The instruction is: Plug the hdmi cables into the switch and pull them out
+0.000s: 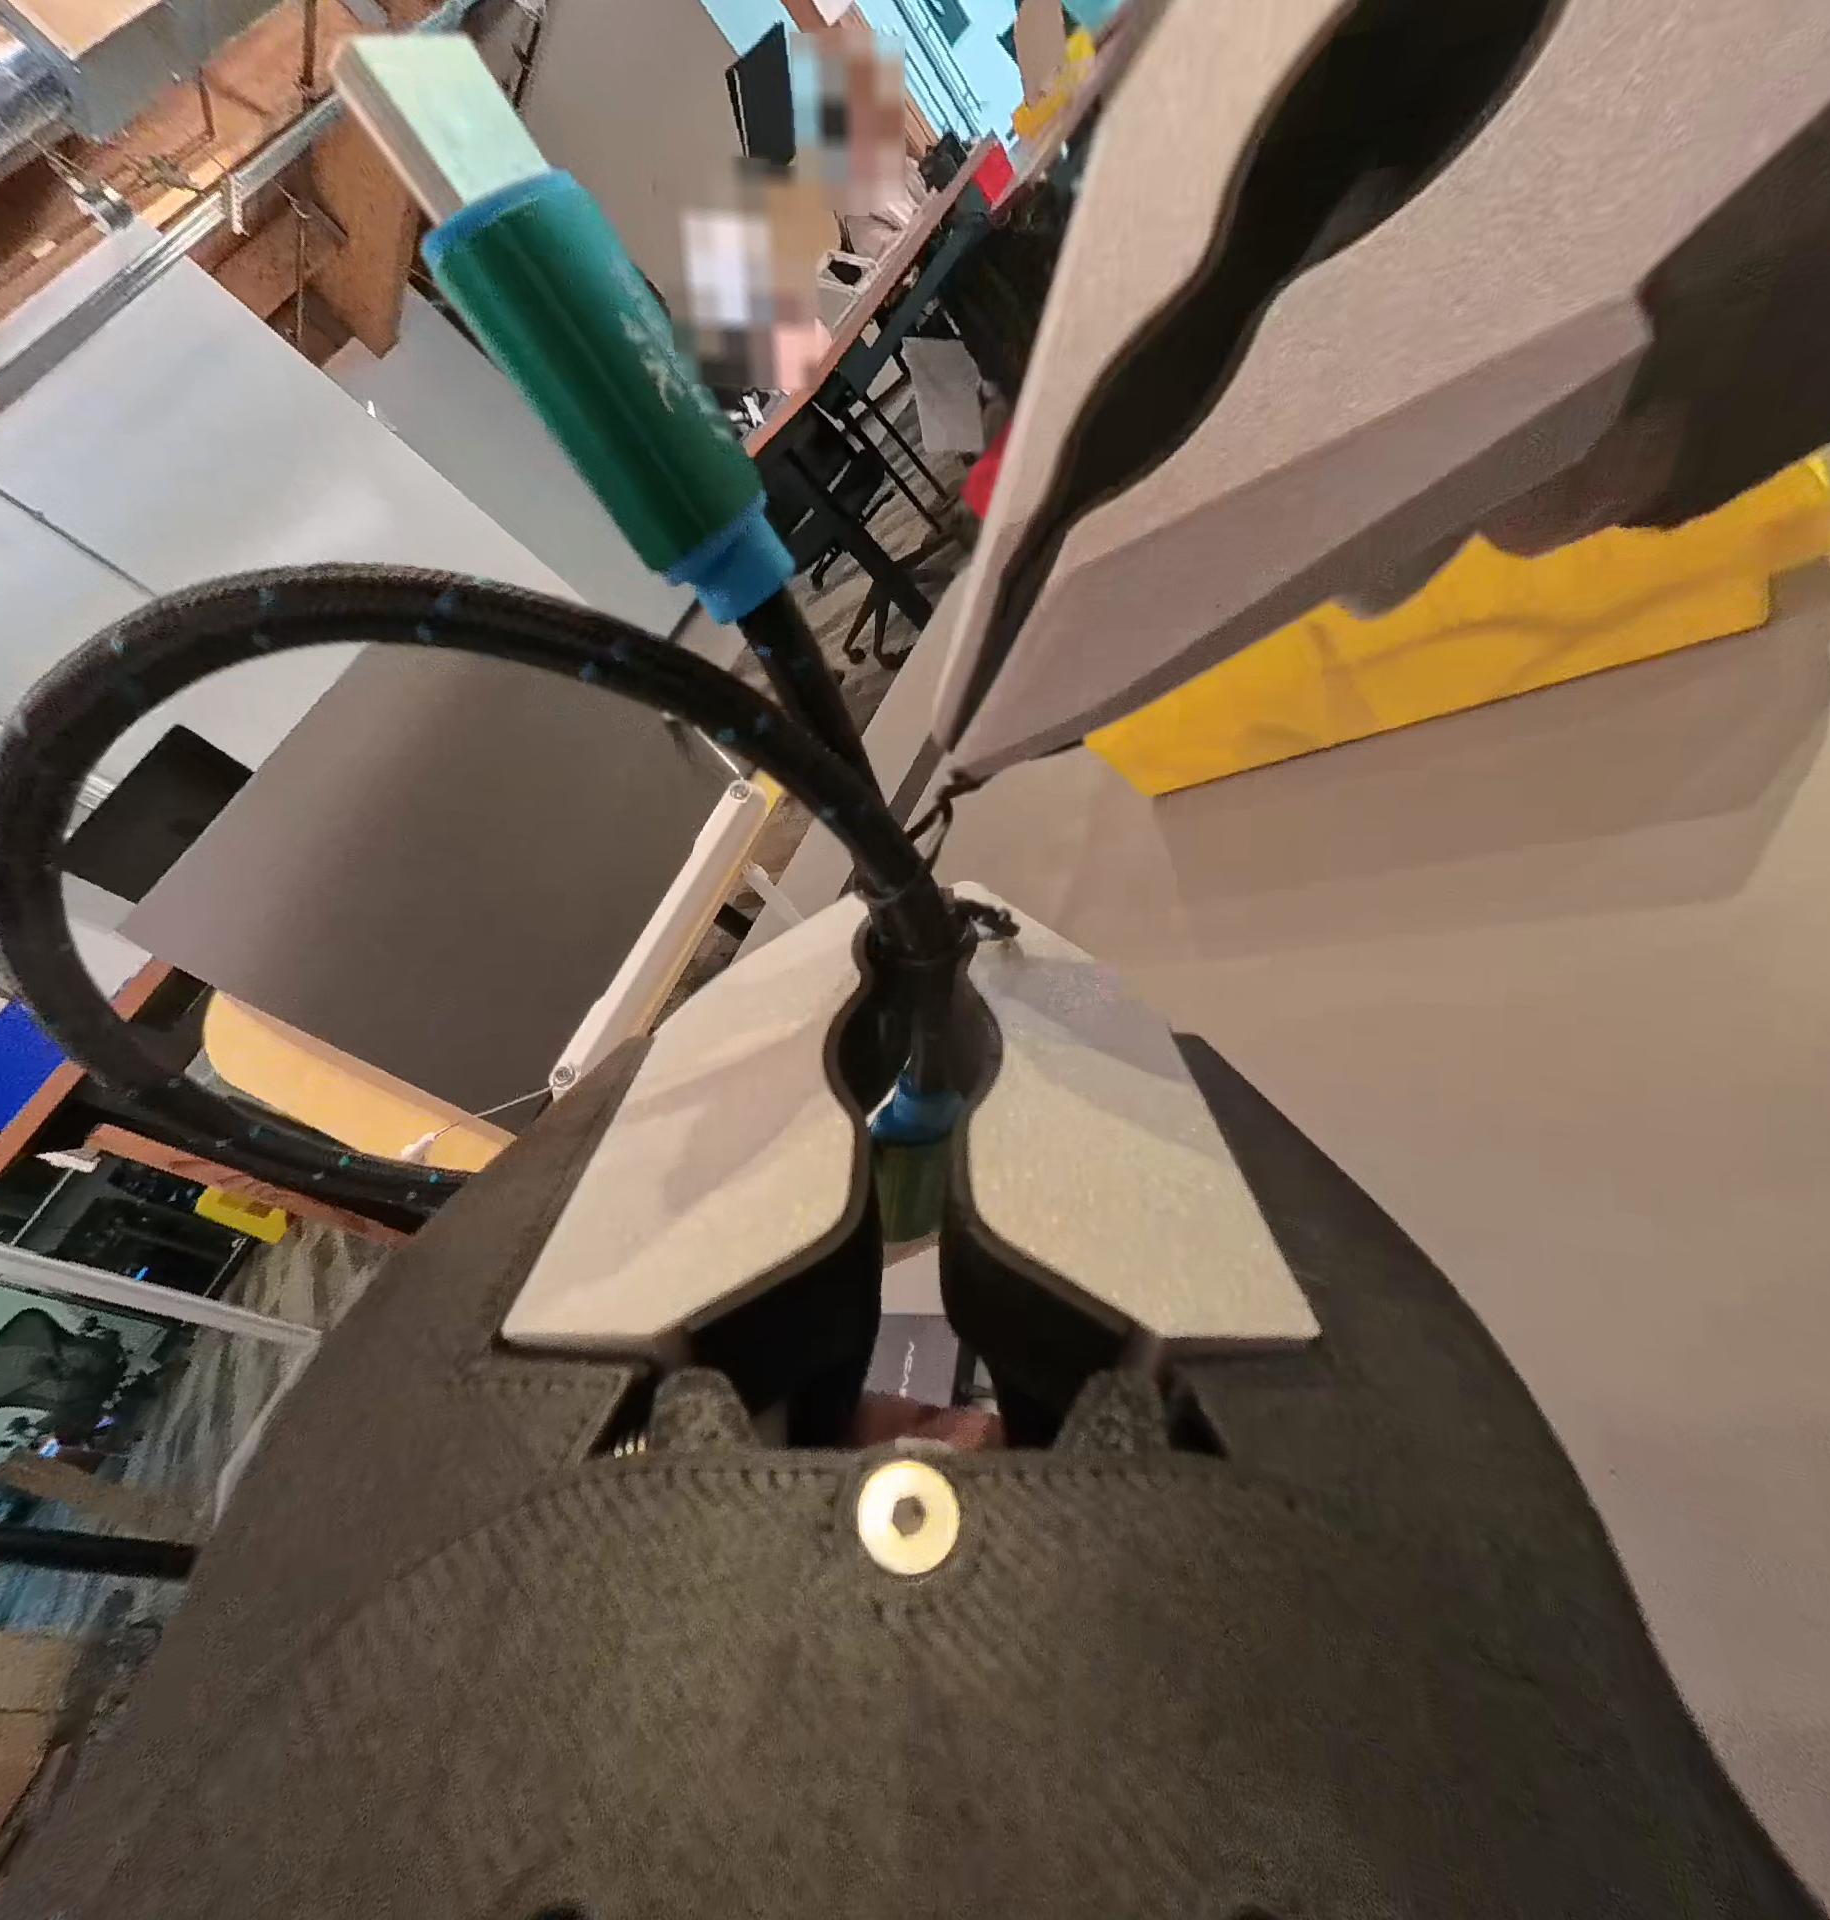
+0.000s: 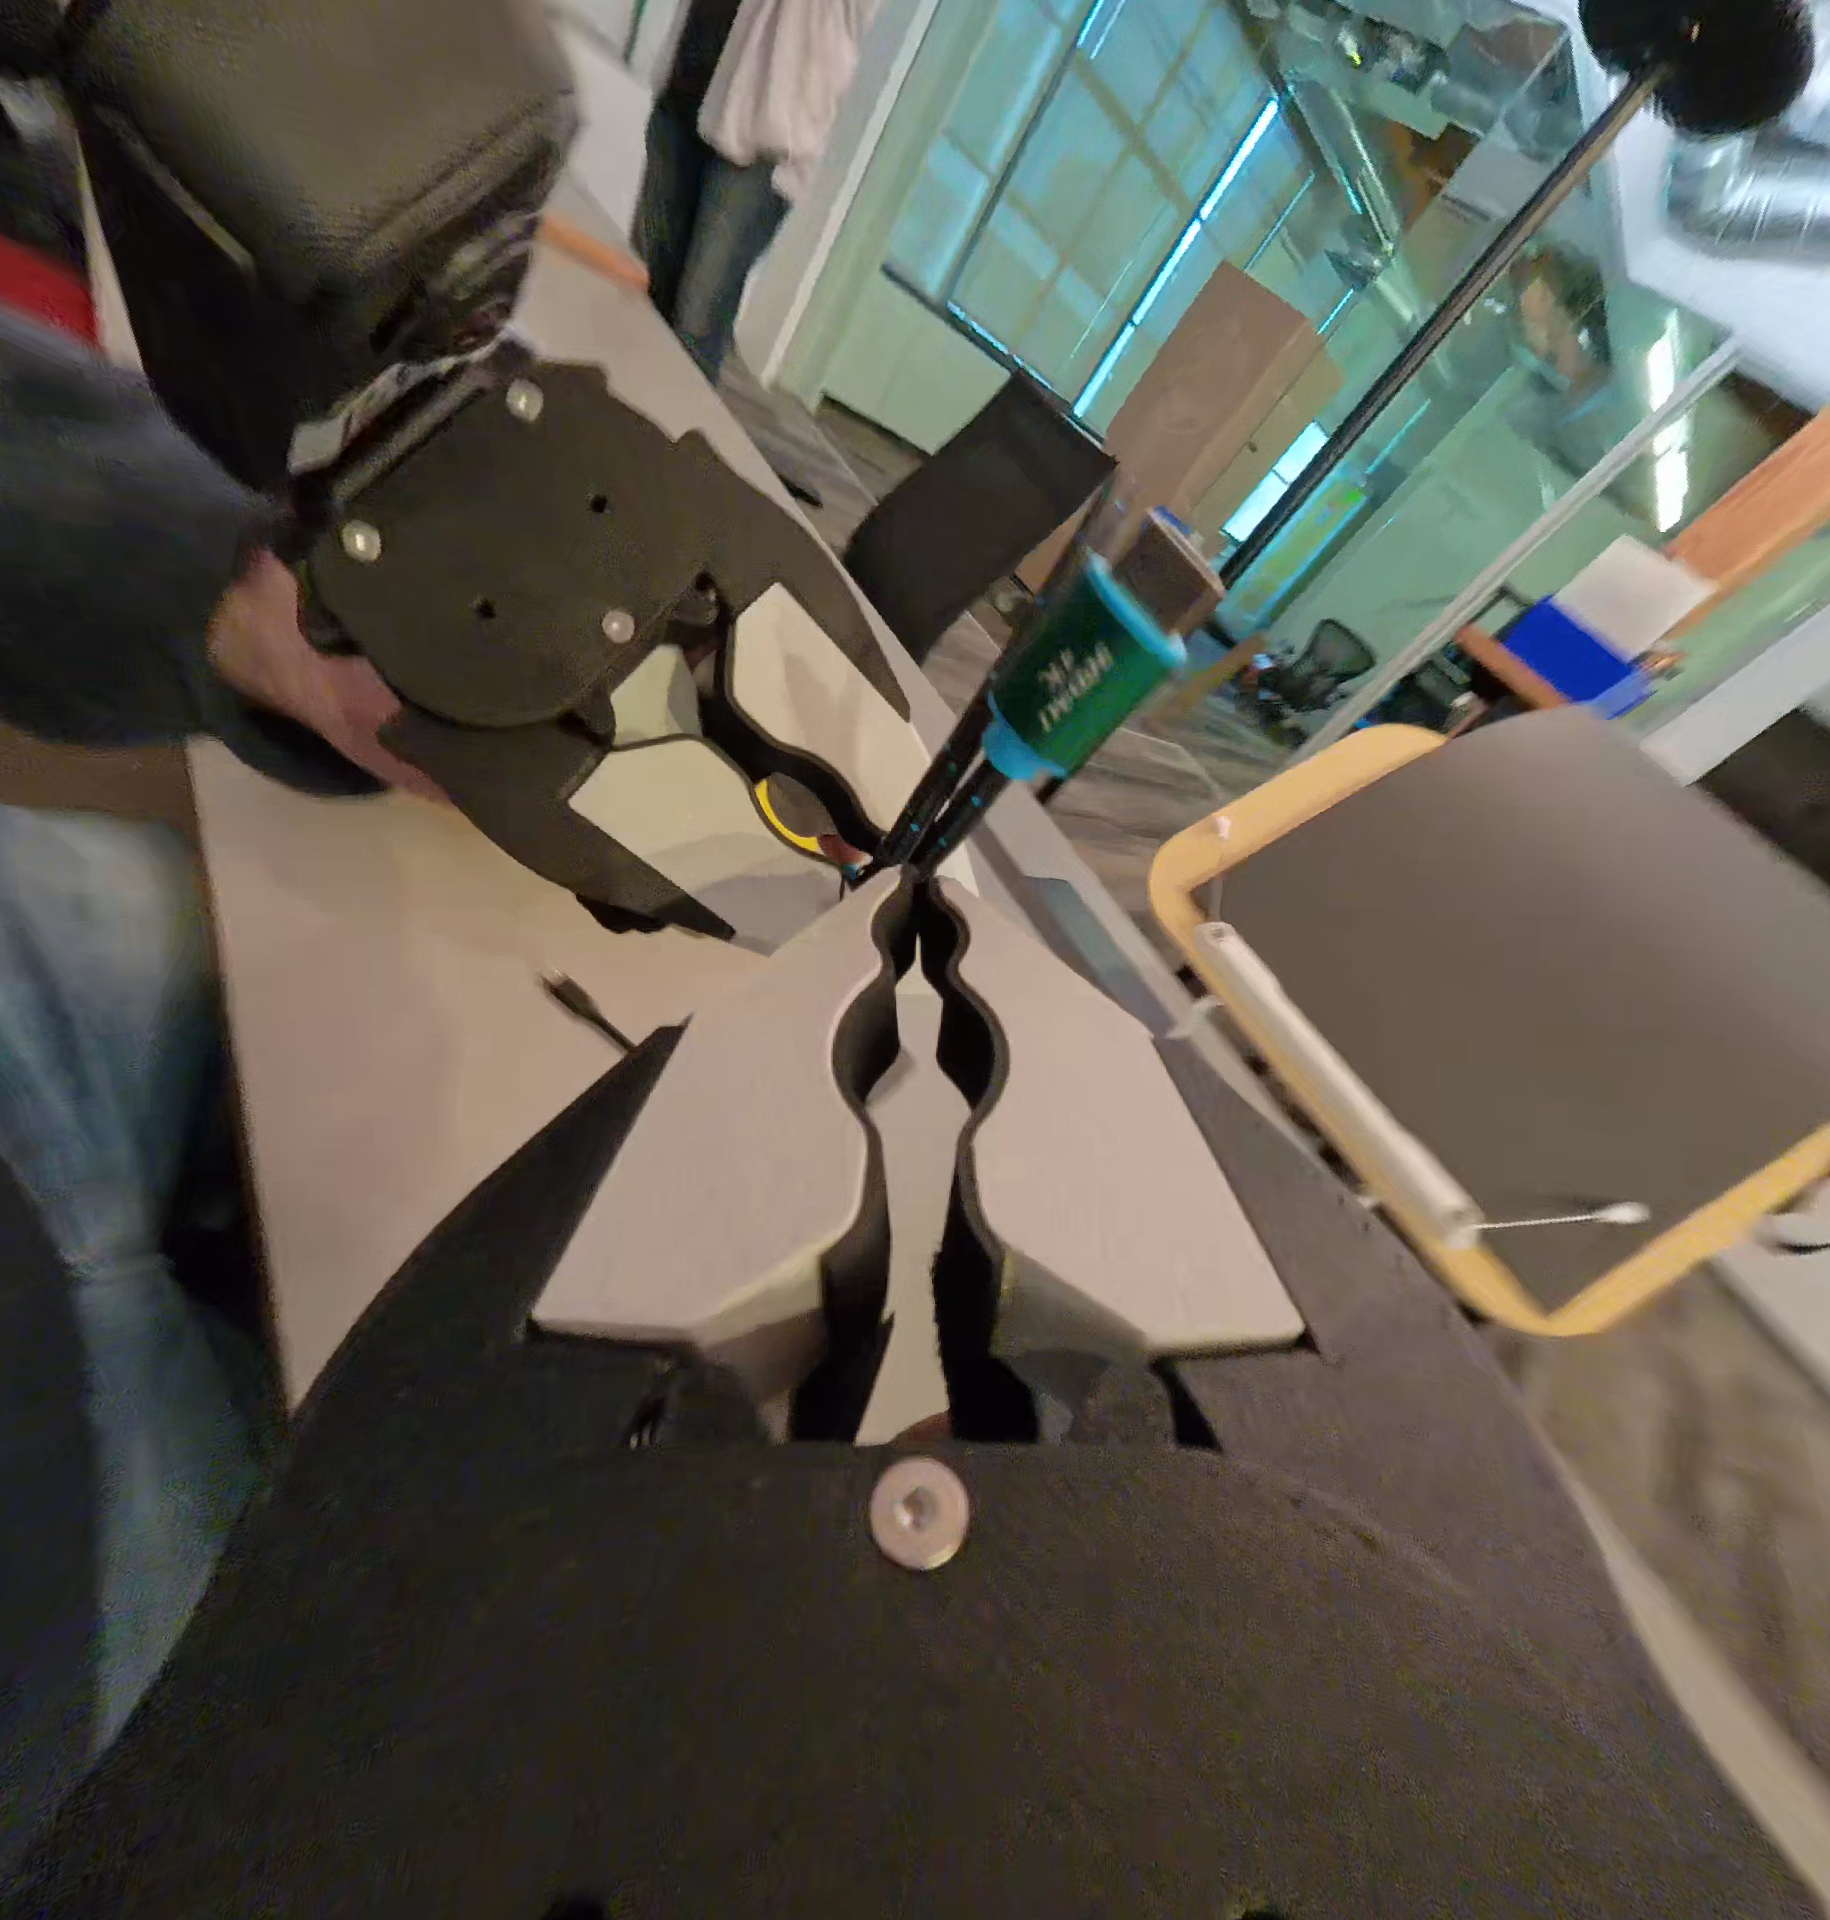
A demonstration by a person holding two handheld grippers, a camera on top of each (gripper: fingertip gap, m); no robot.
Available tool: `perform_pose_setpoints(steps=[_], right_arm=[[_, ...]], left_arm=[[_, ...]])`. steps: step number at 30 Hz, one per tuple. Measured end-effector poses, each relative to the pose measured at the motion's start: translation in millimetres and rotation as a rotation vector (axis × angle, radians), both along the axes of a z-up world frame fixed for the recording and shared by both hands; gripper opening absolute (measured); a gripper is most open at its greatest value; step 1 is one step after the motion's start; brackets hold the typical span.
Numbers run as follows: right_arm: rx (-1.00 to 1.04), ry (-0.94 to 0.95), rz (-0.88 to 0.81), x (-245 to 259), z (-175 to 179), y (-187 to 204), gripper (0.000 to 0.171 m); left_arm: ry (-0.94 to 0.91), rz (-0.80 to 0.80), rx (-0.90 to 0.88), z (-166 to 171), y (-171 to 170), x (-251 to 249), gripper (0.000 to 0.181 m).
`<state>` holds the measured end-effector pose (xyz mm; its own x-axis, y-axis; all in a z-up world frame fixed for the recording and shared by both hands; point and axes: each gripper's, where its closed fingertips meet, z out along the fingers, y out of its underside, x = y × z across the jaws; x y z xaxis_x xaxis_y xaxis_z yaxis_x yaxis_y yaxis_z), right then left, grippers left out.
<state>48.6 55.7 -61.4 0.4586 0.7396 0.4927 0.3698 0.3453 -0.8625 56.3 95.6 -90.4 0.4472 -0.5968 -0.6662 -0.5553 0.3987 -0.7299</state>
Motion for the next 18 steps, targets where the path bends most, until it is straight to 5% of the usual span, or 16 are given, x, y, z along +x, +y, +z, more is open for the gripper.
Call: perform_pose_setpoints(steps=[12, 18], right_arm=[[-1.061, 0.958, 0.454, -1, -8, -5, 0.0], [-0.99, 0.974, 0.448, 1, -11, -9, 0.0]], left_arm=[[-0.071, -0.002, 0.172, 18, -11, 2, 0.006], [-0.11, -0.043, 0.133, 14, -12, 5, 0.006]])
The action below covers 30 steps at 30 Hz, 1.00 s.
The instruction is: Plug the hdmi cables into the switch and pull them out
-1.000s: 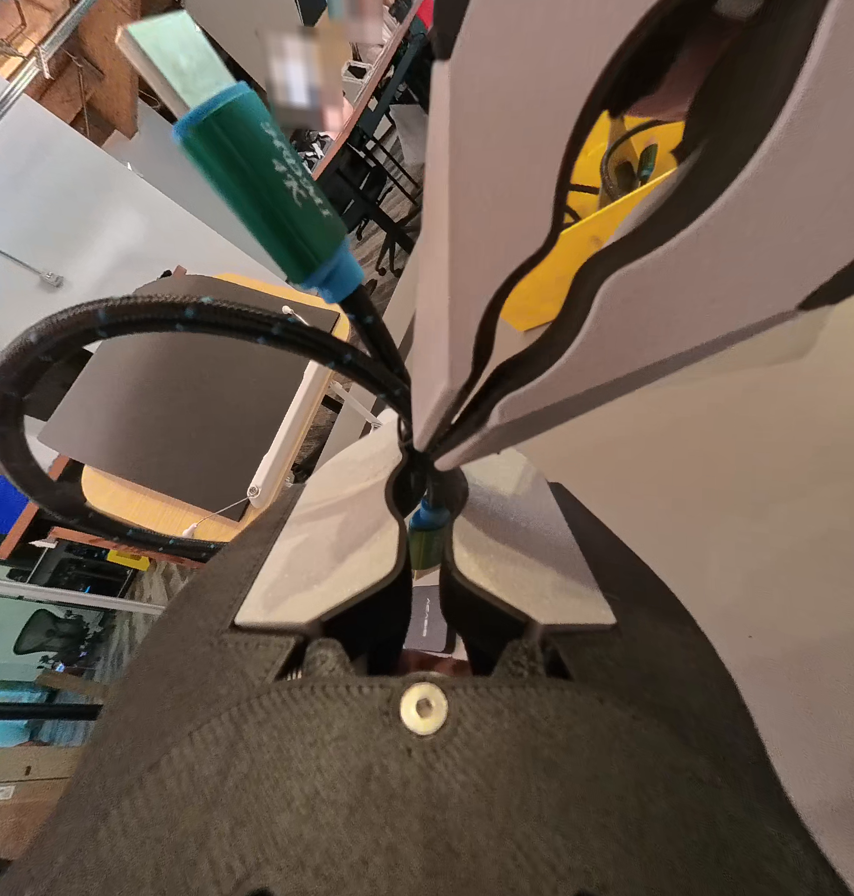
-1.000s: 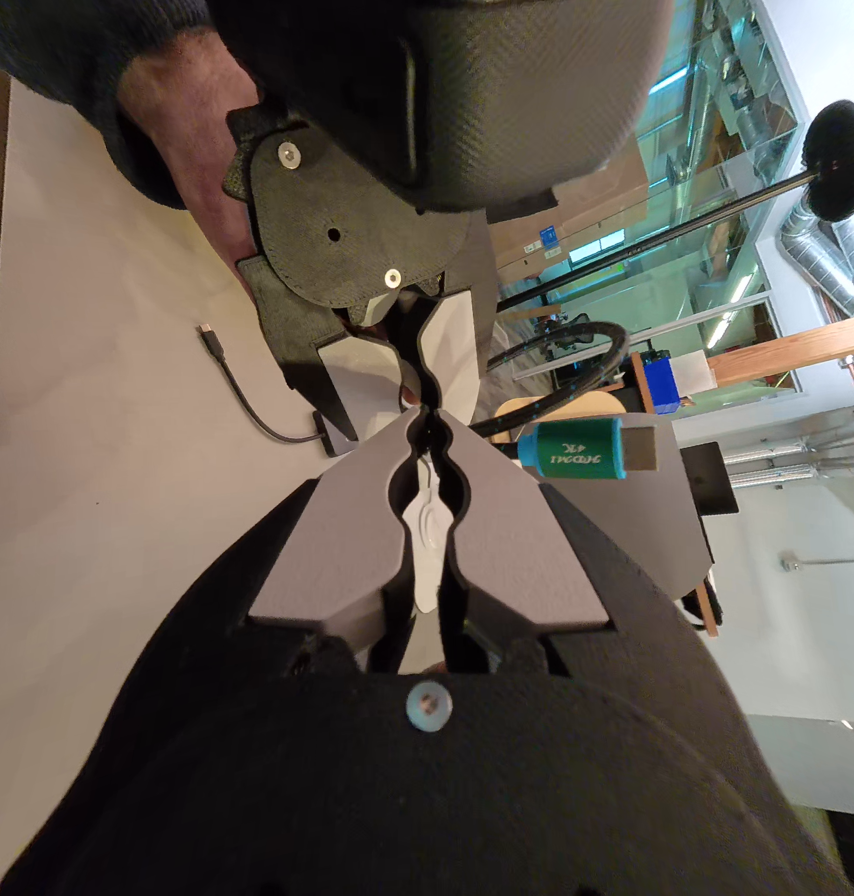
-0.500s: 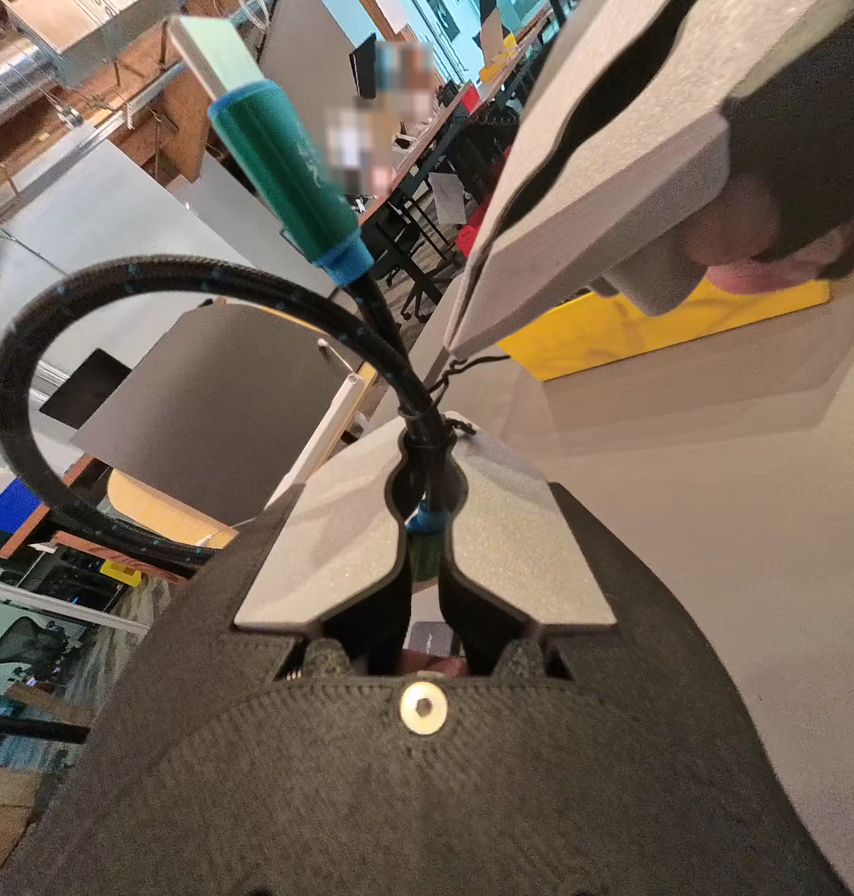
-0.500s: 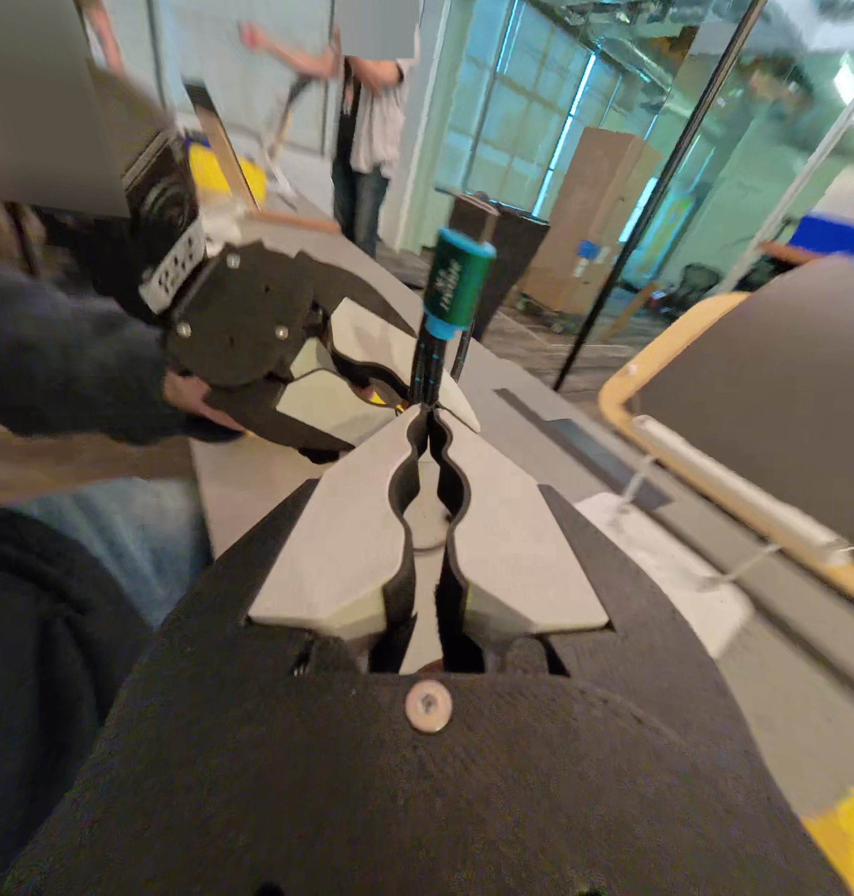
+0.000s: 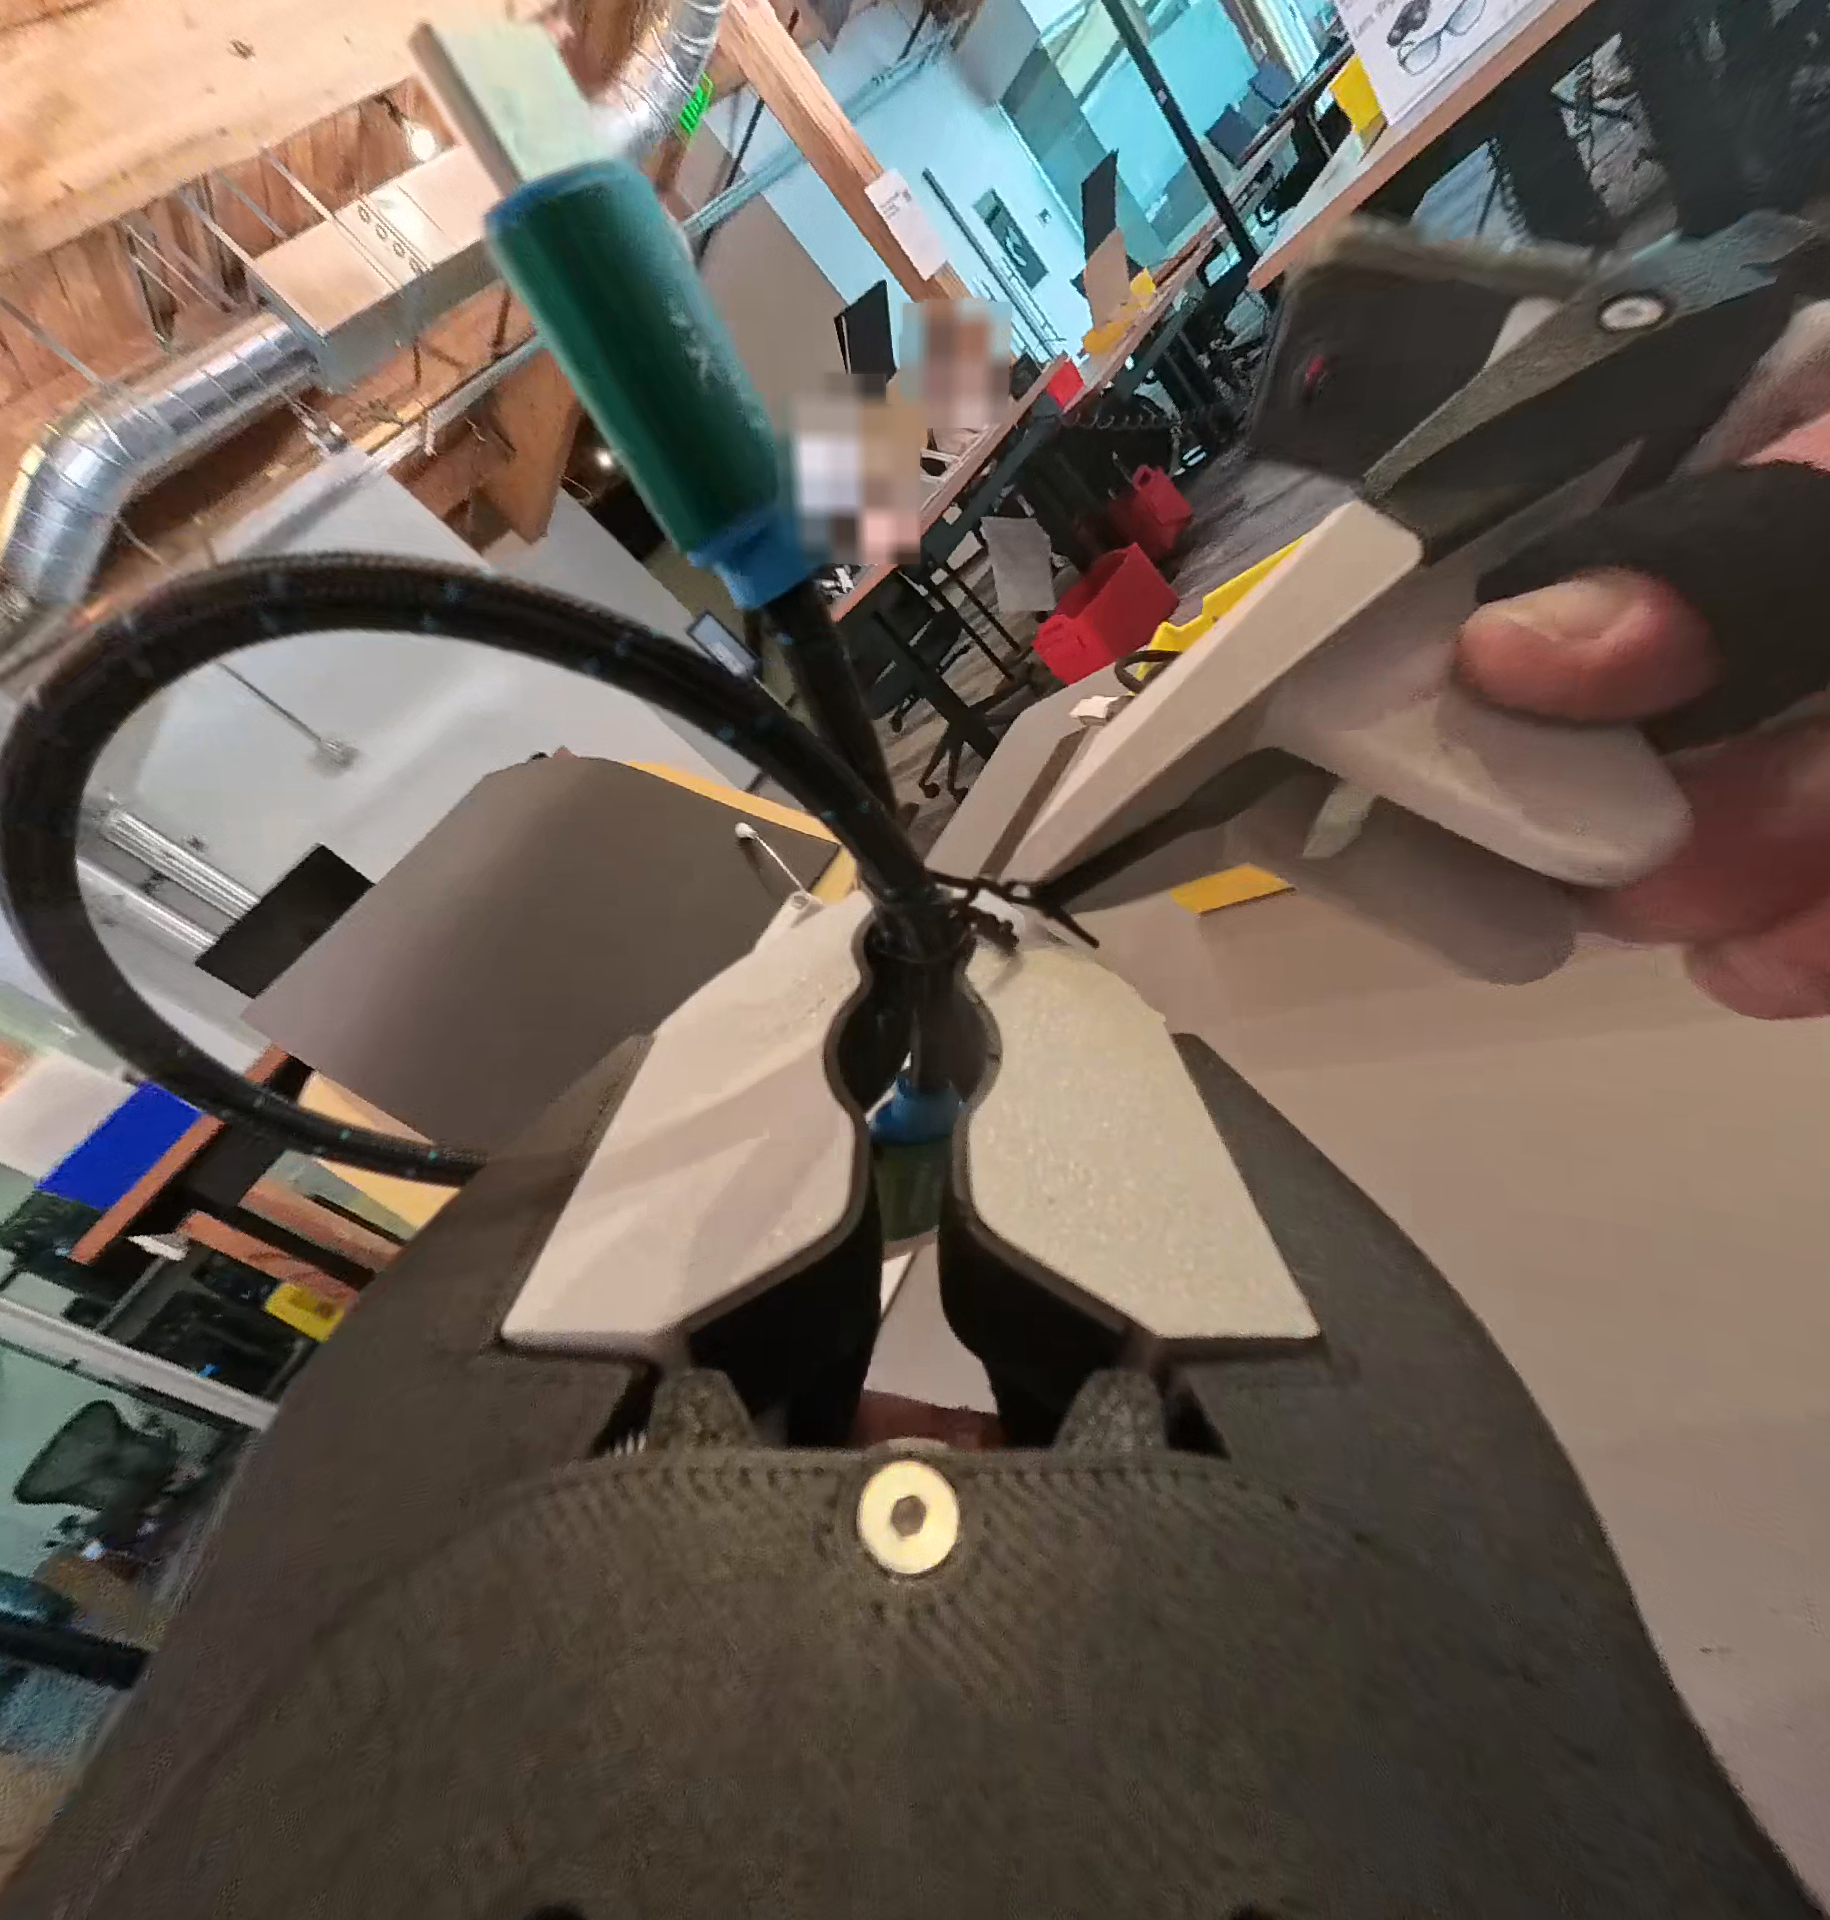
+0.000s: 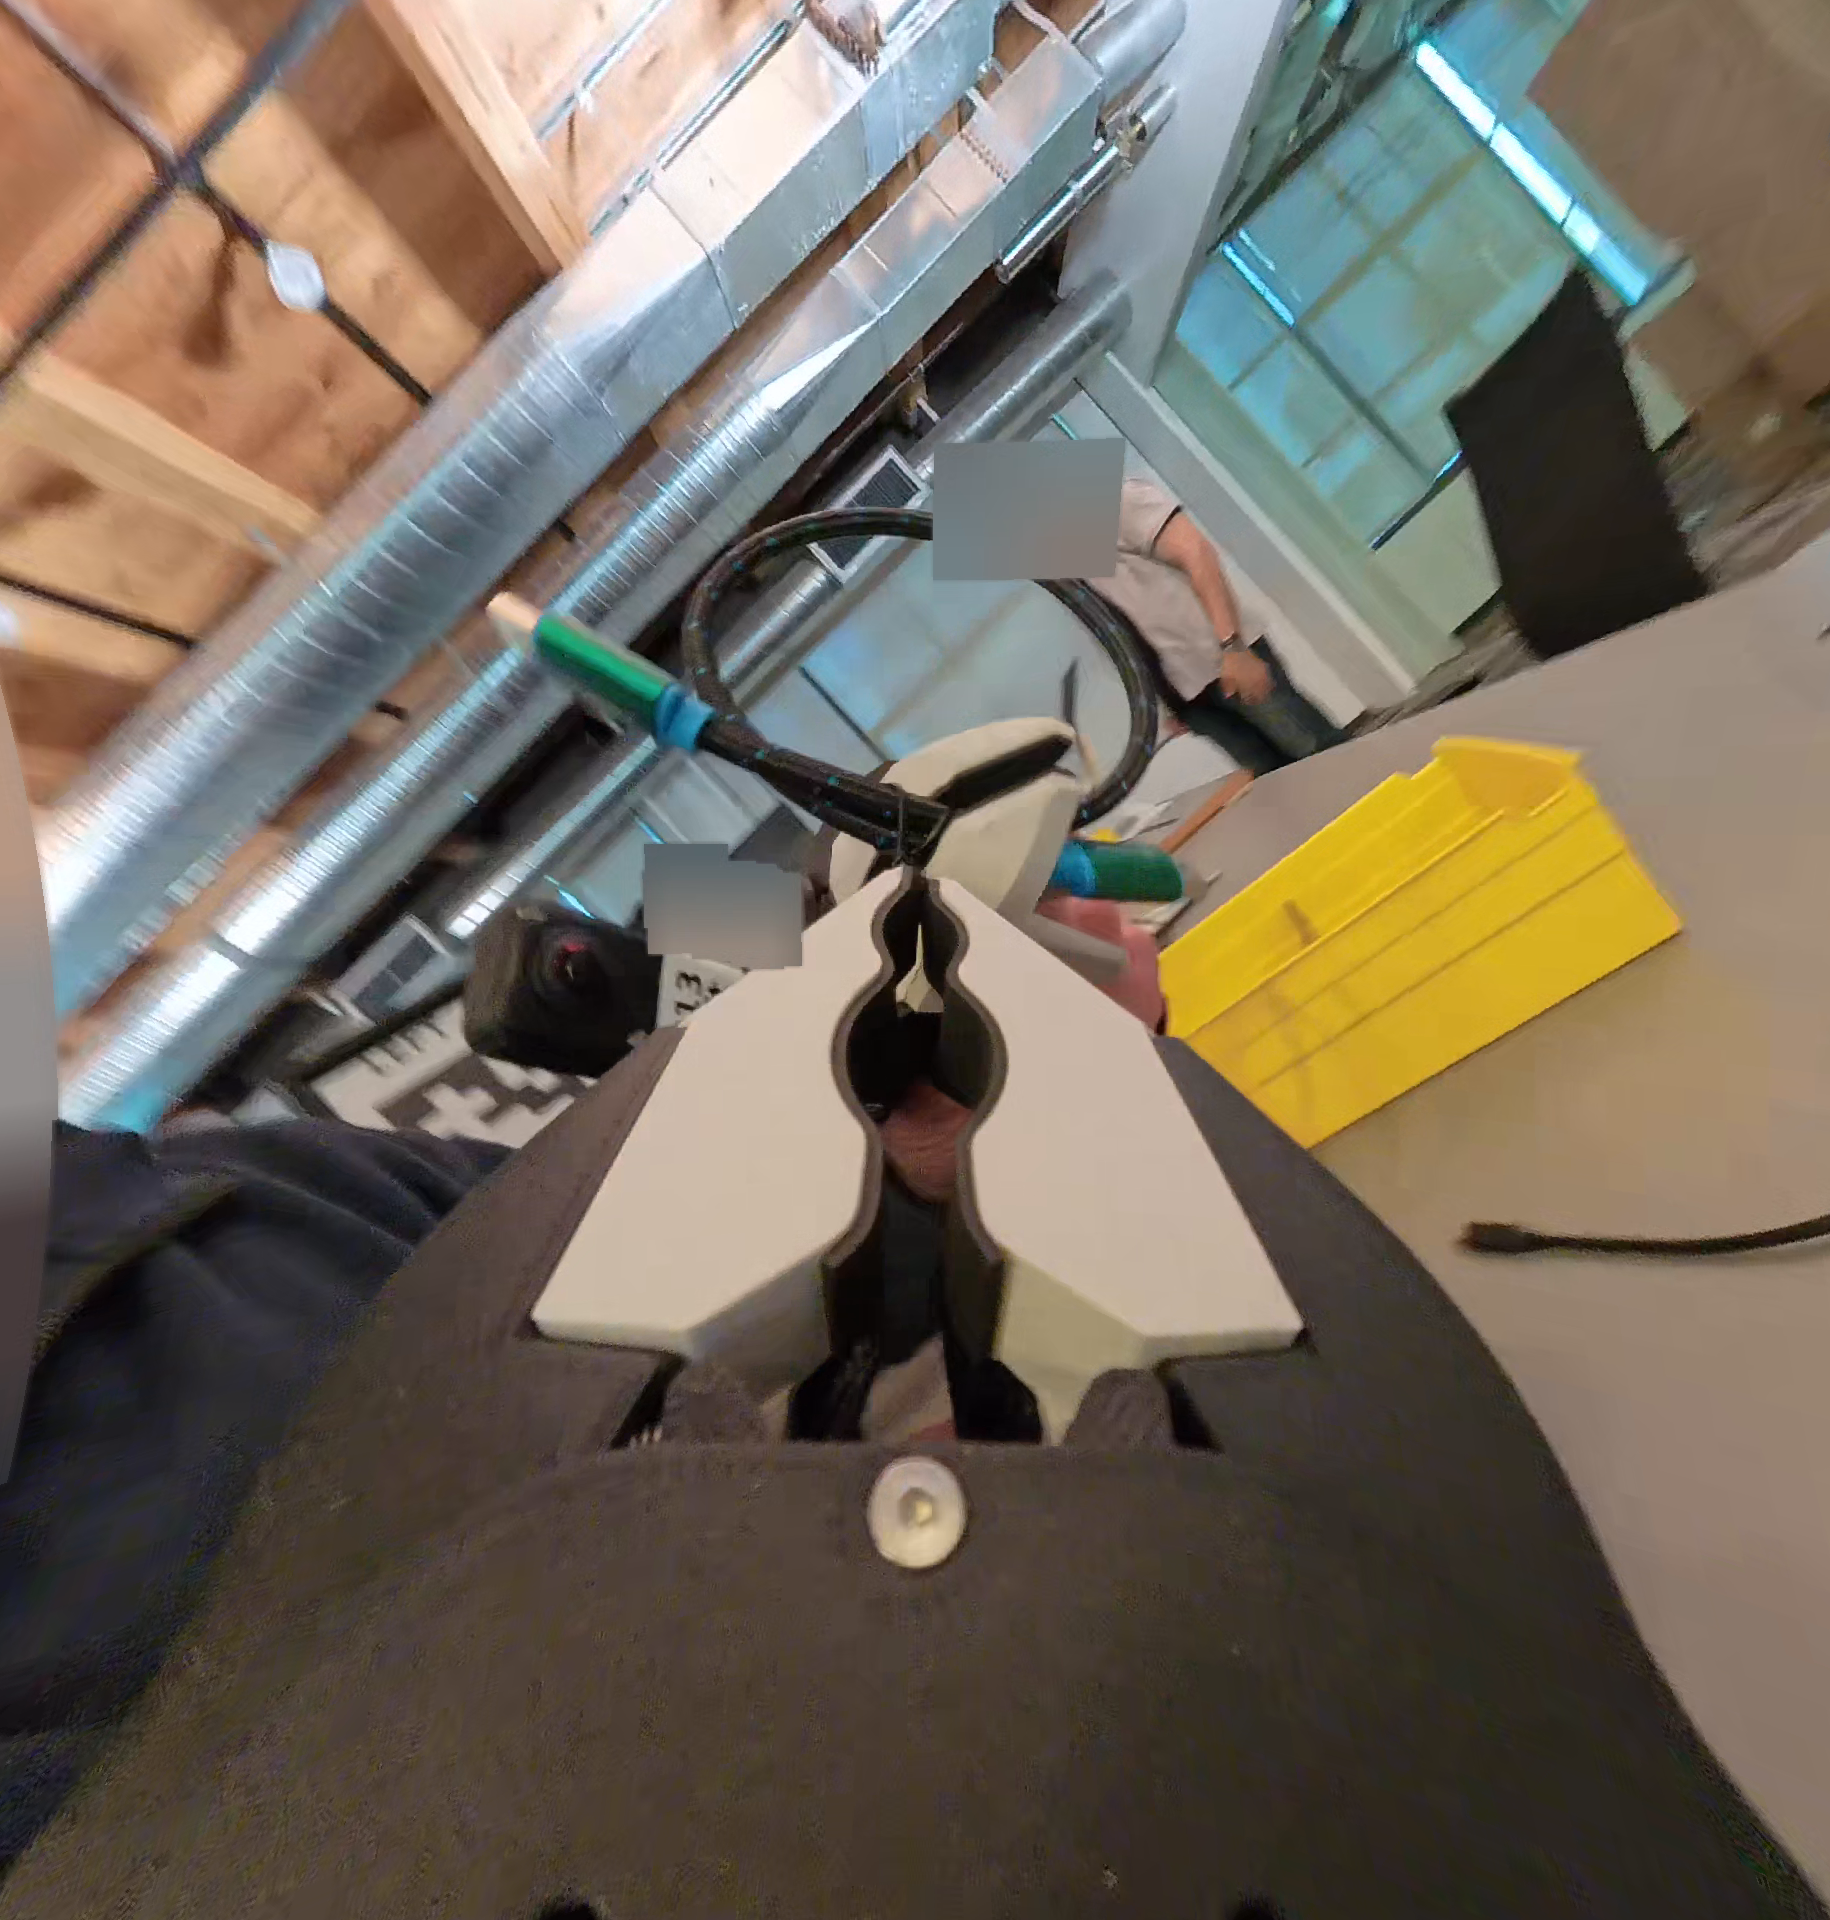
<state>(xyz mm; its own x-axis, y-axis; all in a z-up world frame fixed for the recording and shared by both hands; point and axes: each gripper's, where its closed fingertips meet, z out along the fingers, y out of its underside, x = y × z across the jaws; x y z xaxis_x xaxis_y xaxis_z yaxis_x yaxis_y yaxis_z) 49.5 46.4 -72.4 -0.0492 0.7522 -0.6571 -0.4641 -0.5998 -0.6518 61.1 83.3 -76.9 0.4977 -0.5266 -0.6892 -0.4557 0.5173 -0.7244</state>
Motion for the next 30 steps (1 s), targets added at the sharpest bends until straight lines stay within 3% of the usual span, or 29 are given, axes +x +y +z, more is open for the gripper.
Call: perform_pose_setpoints(steps=[3, 5, 9, 17, 24, 30], right_arm=[[0.26, -0.267, -0.172, 3, -2, 1, 0.003], [0.464, -0.456, -0.284, 5, 2, -1, 0.017], [0.746, -0.78, -0.398, 2, -6, -4, 0.01], [0.614, -0.742, -0.399, -2, -11, 3, 0.0], [0.555, -0.698, -0.381, -5, -11, 3, 0.006], [0.437, -0.59, -0.27, -8, -10, -2, 0.0]], left_arm=[[0.008, 0.01, -0.033, -4, 3, 1, 0.006], [0.005, 0.01, -0.075, -6, 5, 0, 0.006], [-0.011, 0.02, -0.123, -7, 9, -1, 0.006], [-0.004, 0.045, -0.098, -6, 8, -1, 0.006], [0.003, 0.053, -0.077, -5, 8, -1, 0.006], [0.028, 0.075, -0.048, -5, 9, -2, 0.006]])
